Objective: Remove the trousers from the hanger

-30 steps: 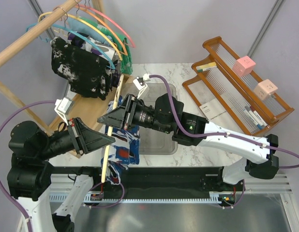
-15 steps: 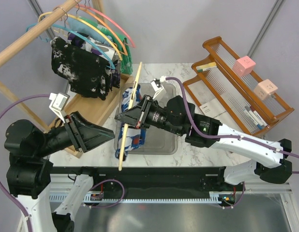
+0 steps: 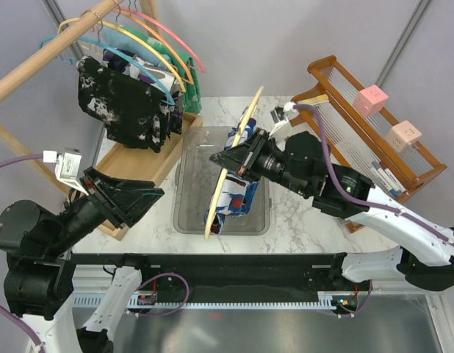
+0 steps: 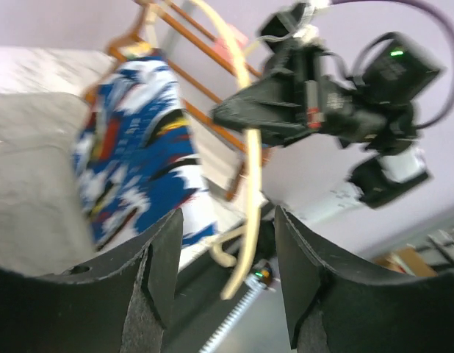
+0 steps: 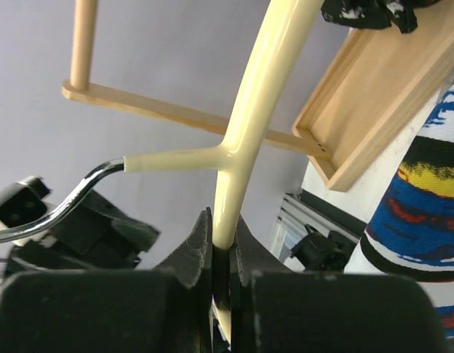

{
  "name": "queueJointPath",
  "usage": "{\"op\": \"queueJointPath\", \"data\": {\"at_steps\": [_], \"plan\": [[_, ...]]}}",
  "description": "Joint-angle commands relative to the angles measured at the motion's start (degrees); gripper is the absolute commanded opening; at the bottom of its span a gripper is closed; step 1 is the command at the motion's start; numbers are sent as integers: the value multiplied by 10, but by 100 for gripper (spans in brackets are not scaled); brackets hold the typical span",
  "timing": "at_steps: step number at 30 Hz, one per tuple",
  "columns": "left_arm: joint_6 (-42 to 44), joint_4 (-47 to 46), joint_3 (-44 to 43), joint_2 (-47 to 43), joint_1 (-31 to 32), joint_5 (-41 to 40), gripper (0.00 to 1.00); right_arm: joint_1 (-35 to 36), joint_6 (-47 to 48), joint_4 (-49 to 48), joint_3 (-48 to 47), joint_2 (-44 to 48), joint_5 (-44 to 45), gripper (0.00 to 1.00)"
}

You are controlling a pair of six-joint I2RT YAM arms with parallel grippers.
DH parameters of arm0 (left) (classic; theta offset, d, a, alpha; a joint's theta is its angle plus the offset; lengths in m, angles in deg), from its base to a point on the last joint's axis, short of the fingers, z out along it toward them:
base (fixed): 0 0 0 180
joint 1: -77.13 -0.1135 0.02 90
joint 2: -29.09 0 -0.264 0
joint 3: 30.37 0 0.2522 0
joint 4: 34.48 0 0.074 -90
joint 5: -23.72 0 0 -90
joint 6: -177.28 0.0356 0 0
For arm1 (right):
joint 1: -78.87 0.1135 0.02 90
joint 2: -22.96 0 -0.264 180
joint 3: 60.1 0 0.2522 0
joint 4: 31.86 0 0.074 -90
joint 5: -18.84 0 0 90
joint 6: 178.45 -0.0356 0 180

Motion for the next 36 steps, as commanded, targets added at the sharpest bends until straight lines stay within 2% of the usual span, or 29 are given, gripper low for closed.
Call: {"op": "queueJointPath", "data": {"at_steps": [1, 3, 7, 13, 16, 19, 20, 22, 25, 30, 32, 36], "plan": [[116, -3, 31, -9, -2, -84, 60, -6, -12, -74, -91, 30, 6, 0], [117, -30, 62, -4, -2, -63, 58, -17, -30, -74, -116, 19, -16, 0], [87, -98, 121, -19, -2, -70, 56, -53, -59, -65, -162, -2, -60, 0], [75, -169, 175, 24, 14, -58, 54, -124, -88, -31, -168, 5, -94, 0], [92, -179, 166, 70, 44, -69, 55, -178, -78, -9, -146, 26, -104, 0], [118, -182, 147, 114, 126, -122, 57, -209, -83, 0, -101, 52, -105, 0], [128, -186, 146, 116, 182, -179, 61, -214, -88, -1, -88, 67, -105, 0], [159, -184, 149, 120, 235, -222, 63, -230, -99, -1, -57, 80, -123, 0], [182, -183, 164, 129, 253, -223, 64, -255, -120, 1, -36, 99, -140, 0], [209, -261, 215, 100, 287, -199, 66, -288, -157, 2, -39, 105, -200, 0], [221, -278, 239, 91, 293, -183, 67, -295, -168, 1, -49, 105, -203, 0], [201, -372, 286, 70, 304, -139, 73, -296, -180, 1, -45, 108, -197, 0]]}}
